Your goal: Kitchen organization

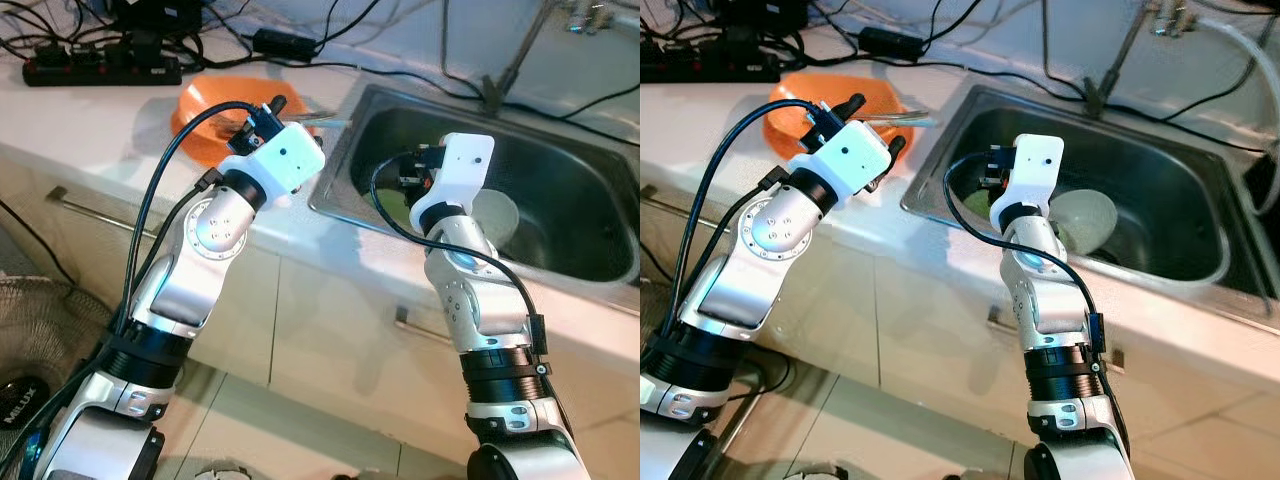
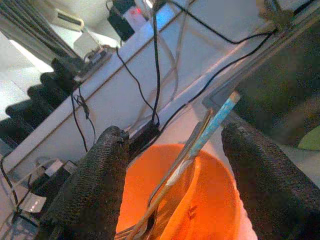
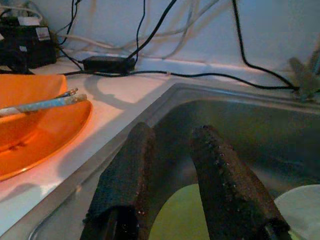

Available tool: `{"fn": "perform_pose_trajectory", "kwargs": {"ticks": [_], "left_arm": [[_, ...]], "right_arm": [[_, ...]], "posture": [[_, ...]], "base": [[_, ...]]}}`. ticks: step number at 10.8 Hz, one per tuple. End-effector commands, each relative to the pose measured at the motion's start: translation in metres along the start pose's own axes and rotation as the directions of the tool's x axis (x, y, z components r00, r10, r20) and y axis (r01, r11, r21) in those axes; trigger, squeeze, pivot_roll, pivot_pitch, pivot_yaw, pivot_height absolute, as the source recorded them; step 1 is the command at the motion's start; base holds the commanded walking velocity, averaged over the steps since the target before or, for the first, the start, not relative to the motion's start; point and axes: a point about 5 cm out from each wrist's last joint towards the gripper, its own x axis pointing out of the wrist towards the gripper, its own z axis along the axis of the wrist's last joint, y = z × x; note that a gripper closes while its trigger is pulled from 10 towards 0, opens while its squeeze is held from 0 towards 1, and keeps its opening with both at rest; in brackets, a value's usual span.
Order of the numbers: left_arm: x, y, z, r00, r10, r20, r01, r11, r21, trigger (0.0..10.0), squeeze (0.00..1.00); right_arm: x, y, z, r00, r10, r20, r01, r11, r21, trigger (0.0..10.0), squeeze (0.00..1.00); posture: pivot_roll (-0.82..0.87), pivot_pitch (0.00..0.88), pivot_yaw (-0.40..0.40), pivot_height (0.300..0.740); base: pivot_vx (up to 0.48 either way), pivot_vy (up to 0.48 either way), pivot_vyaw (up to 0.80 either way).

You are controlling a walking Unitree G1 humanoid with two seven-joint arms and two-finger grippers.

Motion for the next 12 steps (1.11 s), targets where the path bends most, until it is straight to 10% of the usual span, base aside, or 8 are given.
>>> {"fn": "perform_pose_trajectory", "kwargs": {"ticks": [1, 12], "left_arm": [[0.0033, 0.0031, 0.0048, 1.0, 0.009, 0.011, -0.009, 1.0, 0.008, 10.0, 0.0], [0.0038, 0.0051, 0.0101, 0.999, 0.019, 0.045, -0.019, 1.0, 0.017, 10.0, 0.0]], "right_arm": [[0.0013, -0.0014, 0.0025, 1.0, -0.004, 0.008, 0.004, 1.0, -0.003, 10.0, 0.0], [0.0018, -0.0007, 0.0023, 1.0, -0.006, 0.011, 0.006, 1.0, 0.001, 10.0, 0.0]], "posture": [[0.02, 0.076, -0.122, 0.719], [0.02, 0.073, -0.119, 0.719]], "base": [[0.461, 0.0, 0.0], [0.426, 0.0, 0.0]]}}
